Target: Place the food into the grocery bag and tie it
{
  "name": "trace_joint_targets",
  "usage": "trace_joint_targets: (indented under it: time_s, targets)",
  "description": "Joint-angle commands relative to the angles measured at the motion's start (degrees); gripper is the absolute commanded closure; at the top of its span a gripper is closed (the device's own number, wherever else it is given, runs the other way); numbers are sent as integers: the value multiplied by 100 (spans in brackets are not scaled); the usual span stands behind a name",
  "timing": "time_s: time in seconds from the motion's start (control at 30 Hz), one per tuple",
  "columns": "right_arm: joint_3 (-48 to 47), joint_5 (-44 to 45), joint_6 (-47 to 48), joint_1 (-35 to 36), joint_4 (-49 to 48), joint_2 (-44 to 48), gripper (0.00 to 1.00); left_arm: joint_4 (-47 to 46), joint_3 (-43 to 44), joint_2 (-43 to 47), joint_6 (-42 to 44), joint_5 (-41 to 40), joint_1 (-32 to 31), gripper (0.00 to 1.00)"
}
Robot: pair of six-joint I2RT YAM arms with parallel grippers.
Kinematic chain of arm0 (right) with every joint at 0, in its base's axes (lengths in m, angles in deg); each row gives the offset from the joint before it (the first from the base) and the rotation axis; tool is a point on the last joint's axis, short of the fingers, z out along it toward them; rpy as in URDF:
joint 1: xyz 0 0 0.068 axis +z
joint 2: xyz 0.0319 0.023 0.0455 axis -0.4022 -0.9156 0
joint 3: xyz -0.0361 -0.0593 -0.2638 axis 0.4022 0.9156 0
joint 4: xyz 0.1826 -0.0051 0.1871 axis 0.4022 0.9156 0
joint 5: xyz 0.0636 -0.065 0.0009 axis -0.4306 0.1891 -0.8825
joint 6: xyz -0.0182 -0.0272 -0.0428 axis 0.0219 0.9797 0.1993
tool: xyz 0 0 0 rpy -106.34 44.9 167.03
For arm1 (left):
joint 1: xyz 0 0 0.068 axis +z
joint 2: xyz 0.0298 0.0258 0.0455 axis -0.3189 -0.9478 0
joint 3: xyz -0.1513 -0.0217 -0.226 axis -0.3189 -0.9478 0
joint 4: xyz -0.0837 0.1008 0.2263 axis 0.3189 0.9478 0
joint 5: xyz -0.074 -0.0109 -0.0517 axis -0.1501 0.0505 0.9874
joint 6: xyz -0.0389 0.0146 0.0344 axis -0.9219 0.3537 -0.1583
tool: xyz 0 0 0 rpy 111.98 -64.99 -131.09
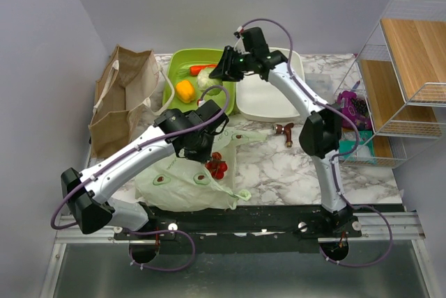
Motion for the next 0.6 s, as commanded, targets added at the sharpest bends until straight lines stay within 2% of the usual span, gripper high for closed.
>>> trace_joint_targets:
  time_s: [0.0, 0.23, 0.57]
  targets:
    - [142, -396, -156, -252, -189, 562, 93, 39, 269, -118, 94, -151, 46, 100]
    - [293, -221, 60, -470, 163, 1241, 97, 131, 524, -260, 164, -257, 81, 100]
    - [1632, 125, 230, -533, 207, 2632, 99, 227, 746, -338, 156, -306, 91, 100]
